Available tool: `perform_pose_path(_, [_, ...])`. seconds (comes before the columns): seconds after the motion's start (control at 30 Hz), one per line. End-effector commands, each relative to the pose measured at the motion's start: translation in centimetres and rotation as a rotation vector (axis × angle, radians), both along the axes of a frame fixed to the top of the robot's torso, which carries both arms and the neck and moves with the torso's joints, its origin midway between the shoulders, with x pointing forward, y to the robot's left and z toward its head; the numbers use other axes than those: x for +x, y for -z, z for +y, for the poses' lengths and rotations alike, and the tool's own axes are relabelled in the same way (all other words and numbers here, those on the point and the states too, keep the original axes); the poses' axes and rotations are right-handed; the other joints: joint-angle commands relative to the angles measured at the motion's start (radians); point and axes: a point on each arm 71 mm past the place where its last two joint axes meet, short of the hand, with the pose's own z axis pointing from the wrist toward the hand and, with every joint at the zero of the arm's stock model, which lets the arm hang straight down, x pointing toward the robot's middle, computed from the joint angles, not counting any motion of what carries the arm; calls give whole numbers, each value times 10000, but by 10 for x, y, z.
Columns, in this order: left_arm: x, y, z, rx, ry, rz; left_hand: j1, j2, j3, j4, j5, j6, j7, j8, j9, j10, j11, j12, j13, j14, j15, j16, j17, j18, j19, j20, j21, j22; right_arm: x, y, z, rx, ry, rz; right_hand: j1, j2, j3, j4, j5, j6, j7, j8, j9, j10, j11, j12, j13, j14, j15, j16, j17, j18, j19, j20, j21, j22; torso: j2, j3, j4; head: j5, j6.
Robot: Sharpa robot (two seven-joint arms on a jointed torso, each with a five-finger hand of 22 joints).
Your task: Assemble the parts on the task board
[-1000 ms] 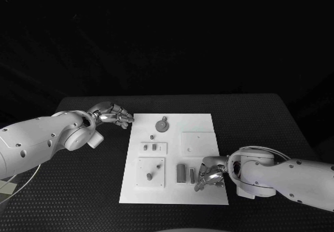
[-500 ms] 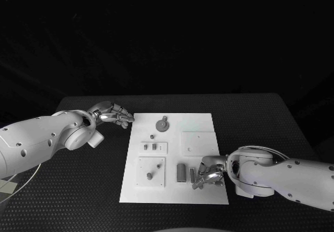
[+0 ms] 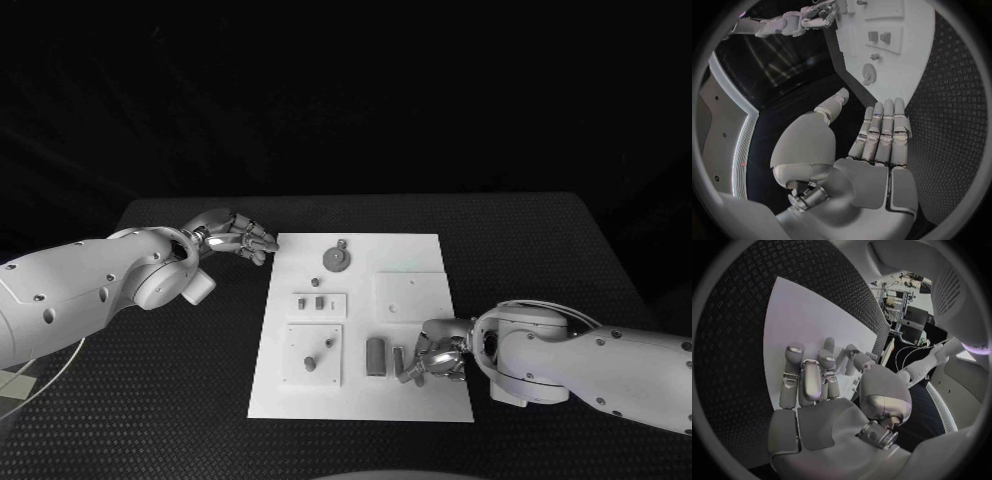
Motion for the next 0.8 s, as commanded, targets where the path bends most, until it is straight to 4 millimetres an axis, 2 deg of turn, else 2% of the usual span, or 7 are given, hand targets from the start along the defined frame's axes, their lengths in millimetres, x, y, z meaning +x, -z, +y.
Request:
perform_pose_path(0.03, [0,-1,-2,-36,171,-1,1,12,-9,25,-38,-55,-24,60,-13,24,28,12,-9,59,4,-49,15,131,-72,10,15,-16,1,0,-1,-78,148,-113,-20,280,-22,-133,26,-9,44,-5,13,-18,-43,-36,21,-14,-62,42,9,83,-77,-19,-2,201,0,4,-4,-1,-8])
perform_pose_path(0.13, [0,-1,-2,-36,177,5,-1,13,-11,26,-38,-55,-24,60,-13,24,28,12,-9,59,4,-50,16,131,-72,10,15,-16,2,0,0,-57,149,-134,-89,450,-52,-207,26,-5,45,-4,18,-18,-43,-33,29,-16,-61,49,16,83,-92,-13,10,201,1,8,-7,-6,-13])
perform_pose_path(0.4, [0,0,-2,-31,171,12,-2,16,-13,27,-38,-55,-24,61,-14,25,28,12,-11,60,3,-54,21,131,-71,9,15,-16,2,1,0,-105,118,-90,-126,524,-67,-315,26,-2,42,-5,22,-17,-45,-30,35,-17,-61,54,25,83,-102,-15,24,201,-1,7,-8,-10,-7])
perform_pose_path(0.7, [-1,0,-2,9,206,9,1,19,-13,25,-38,-55,-25,63,-15,25,28,12,-12,61,3,-57,25,132,-72,8,15,-16,2,7,3,-754,-235,502,112,593,-20,-1156,25,-14,54,-14,36,-8,-32,-42,37,-43,-46,35,-33,83,-123,-7,59,187,1,4,1,-18,-24])
perform_pose_path(0.8, [-1,0,-2,13,199,12,3,20,-14,23,-38,-55,-25,63,-16,25,28,12,-12,62,3,-59,26,132,-72,8,15,-16,3,7,3,-865,-196,459,156,634,-6,-1299,25,-10,57,-15,38,-1,-28,-46,34,-39,-40,33,-36,83,-118,4,61,181,3,8,6,-13,-37])
